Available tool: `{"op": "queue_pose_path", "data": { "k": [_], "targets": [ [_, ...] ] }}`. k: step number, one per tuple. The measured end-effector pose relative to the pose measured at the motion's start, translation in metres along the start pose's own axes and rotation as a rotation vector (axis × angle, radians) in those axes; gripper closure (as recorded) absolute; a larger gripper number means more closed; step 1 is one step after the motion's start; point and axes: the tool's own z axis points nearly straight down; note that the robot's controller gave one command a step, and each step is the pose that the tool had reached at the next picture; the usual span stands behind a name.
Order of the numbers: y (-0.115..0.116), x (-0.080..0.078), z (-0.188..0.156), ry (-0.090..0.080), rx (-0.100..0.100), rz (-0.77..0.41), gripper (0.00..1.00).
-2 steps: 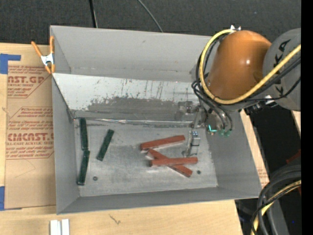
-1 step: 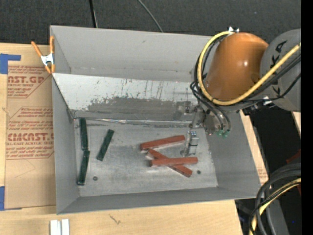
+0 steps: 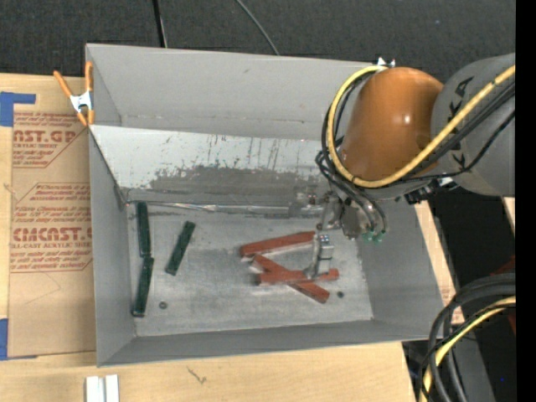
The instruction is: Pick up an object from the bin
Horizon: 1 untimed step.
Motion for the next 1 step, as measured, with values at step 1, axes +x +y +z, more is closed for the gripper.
{"op": "queue_pose_path", "data": {
  "k": [1],
  "targets": [
    [-0.0016,-0.0089,0.0122,-0.029,0.003,-0.126,0.0]
  ]
}}
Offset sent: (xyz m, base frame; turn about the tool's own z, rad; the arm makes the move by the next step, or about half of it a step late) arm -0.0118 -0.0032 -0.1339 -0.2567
